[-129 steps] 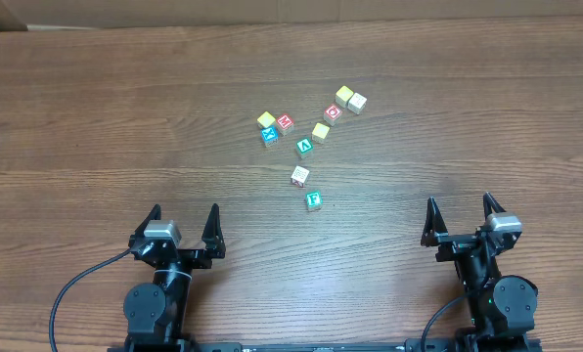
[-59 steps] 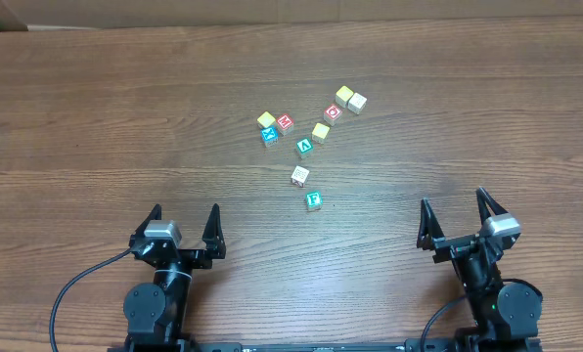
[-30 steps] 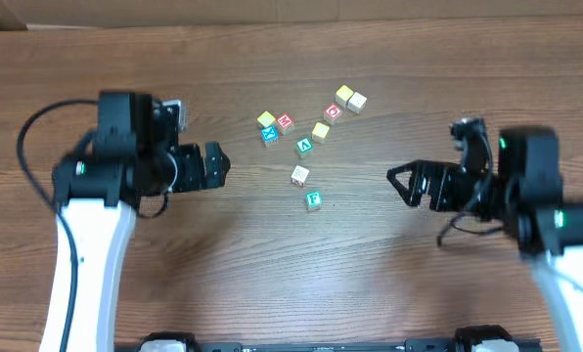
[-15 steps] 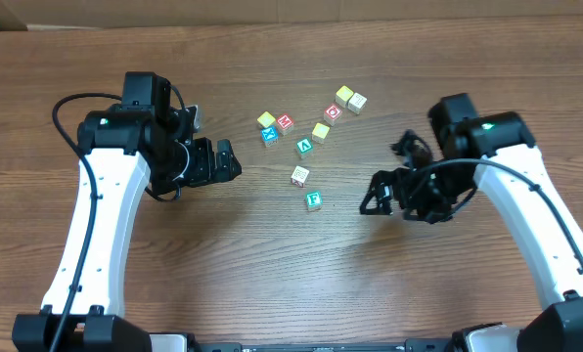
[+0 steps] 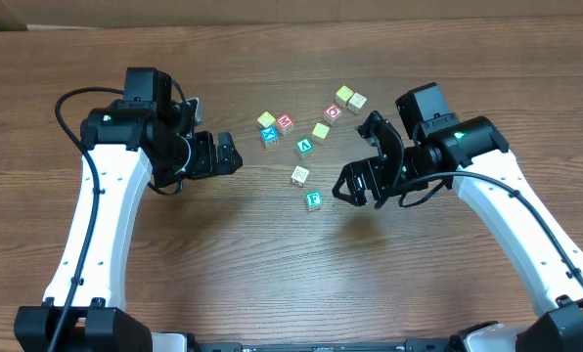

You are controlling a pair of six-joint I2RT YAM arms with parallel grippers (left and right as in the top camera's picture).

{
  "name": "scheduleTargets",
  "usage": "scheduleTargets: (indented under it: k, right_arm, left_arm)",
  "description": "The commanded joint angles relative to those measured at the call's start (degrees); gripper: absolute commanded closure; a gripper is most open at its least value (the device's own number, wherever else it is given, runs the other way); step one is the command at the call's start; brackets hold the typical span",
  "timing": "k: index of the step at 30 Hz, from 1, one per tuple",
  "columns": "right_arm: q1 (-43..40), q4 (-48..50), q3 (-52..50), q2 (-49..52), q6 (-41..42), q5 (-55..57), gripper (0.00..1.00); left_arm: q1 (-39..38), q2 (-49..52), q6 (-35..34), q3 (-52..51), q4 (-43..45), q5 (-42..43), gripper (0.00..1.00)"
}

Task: Flip 3 blocks
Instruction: 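Lower the right gripper over the green F block and close on it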

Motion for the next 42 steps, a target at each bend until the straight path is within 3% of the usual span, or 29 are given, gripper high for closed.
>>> scheduleTargets:
  k: [1,5,11,17,28,33,42]
  right_arm:
    - [0.4,2.2,1.1,-0.8,-0.6,0.3,0.0]
    - [1.9,3.9,0.5,-0.4,-0.1,0.7,0.0]
    - [5.6,6.2,-1.5,2.7,8.9,11.9,0.0]
    - [7.1,10.0,-2.8,5.8,14.3,13.8,0.0]
    - [8.3,12.7,-2.8,7.8,14.7,17.2,0.0]
    - [12.8,14.3,-2.8,11.6,14.4,18.6,0.12]
    - [19.6,18.9,-2.8,15.9,19.8,28.9,0.08]
  left_arm:
    - [-0.4,0.6,0.5,1.3,0.0,0.8,0.0]
    - [-0.5,0.6,0.5,1.3,0.2,0.8,0.0]
    - [-0.5,0.7,0.5,1.3,0.0,-2.1,0.0]
    - [-0.5,1.5,0.5,1.0,-0.5,-6.1,0.0]
    - [-0.3,1.8,0.0,0.8,0.8,-6.5,0.0]
    - [-0.4,1.8,0.0,0.8,0.8,-6.5,0.01]
    - [-0.4,1.8,0.1,0.8,0.2,-6.5,0.0]
